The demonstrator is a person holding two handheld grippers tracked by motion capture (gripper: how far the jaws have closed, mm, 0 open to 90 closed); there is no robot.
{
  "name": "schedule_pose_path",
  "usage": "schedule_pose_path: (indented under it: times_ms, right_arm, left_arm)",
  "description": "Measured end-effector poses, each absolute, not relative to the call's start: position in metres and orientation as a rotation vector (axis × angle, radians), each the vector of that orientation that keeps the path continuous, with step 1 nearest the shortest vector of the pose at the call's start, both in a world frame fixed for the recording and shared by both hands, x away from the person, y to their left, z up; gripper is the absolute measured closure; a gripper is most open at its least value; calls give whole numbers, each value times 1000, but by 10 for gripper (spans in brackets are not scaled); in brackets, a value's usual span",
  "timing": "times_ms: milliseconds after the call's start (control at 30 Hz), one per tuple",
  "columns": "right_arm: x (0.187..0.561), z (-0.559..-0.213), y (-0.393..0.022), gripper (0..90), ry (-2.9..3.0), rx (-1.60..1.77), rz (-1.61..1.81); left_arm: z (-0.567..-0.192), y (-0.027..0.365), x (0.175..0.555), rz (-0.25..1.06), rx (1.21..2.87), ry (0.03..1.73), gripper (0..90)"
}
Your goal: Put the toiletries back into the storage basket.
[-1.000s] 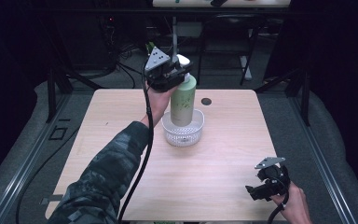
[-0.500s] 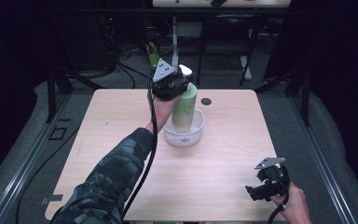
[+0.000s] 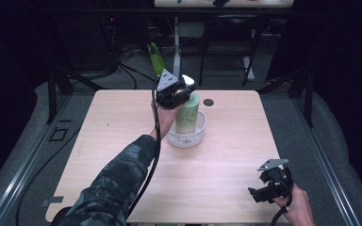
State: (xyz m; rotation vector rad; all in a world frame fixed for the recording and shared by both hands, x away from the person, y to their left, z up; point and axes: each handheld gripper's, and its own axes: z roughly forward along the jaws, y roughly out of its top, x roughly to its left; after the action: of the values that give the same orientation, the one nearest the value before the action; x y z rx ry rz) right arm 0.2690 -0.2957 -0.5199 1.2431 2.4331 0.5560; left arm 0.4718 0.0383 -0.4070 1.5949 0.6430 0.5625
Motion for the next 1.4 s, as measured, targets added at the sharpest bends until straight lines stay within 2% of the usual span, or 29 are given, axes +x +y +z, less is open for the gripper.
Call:
schedule_pose_path:
  times_ms: [367,1033,1200,1400]
  right_arm:
    - [269,-520,-295,25,2435,1252,560]
    - [269,-521,-294,26,2438,1252,556]
    - [269,-521,-294,29,2441,1251,557]
    - [269,-520,-295,29,2438,1250,554]
  left_arm:
    - [-426,39,474,548,1612,657,674]
    - [-421,51,467,519,1673,679,668]
    - [-419,53,469,488,1708,685,566]
    - [-412,57,465,466,1746,699,379]
